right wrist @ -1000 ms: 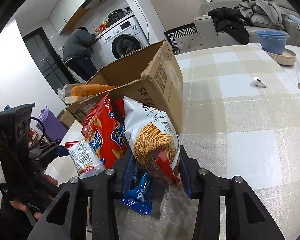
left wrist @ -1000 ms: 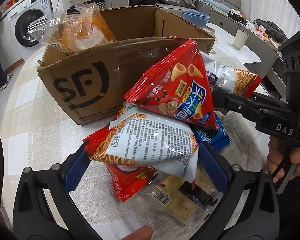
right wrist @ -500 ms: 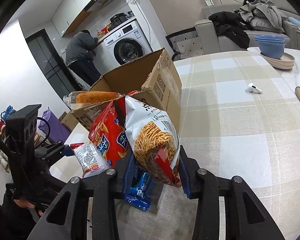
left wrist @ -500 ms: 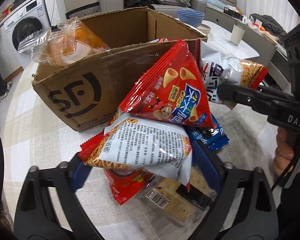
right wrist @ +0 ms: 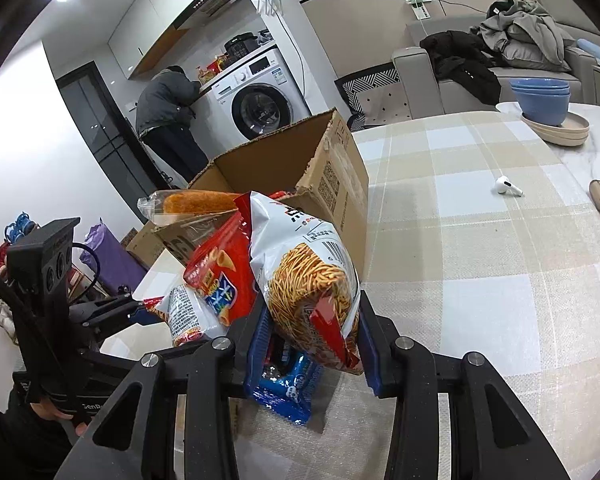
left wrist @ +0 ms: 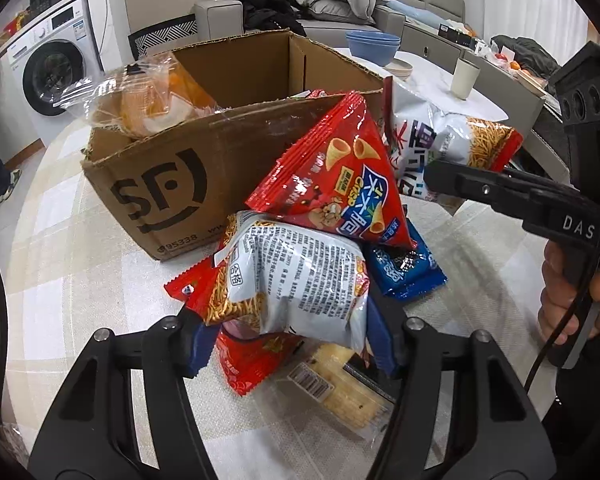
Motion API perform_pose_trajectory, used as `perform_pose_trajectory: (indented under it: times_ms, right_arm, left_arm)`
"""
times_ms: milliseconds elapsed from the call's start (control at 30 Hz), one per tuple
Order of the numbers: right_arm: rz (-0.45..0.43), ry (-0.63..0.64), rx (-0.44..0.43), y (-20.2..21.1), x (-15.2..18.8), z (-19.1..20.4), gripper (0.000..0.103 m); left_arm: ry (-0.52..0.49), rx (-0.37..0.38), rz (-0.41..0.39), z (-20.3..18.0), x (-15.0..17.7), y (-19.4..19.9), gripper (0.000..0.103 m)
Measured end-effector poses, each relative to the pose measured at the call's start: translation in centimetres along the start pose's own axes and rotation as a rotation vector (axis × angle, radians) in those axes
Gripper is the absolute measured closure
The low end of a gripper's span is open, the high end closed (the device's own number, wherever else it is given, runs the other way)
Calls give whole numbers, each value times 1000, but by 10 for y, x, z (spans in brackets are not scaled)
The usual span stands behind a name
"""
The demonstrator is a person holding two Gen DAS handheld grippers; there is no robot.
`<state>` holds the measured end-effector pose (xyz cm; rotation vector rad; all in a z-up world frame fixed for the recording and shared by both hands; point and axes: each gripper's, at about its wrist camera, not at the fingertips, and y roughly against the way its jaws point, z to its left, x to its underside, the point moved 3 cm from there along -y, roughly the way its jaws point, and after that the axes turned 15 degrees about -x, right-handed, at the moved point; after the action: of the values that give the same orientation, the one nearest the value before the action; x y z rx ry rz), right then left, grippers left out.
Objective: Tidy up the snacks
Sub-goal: 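Grasp a white noodle-snack bag with the right gripper while the left grasps another white snack bag, then lift both white snack bags and carry them over the open box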
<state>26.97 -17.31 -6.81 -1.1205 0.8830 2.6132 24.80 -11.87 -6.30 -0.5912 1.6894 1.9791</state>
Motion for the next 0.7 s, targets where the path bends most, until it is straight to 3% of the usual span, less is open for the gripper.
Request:
perform_pose_trajectory:
  times_ms: [700]
  right_arm:
    - [-68,50,-61,14,-10,24,63]
  left_arm:
    - [112,18,-81,60,39,69,44]
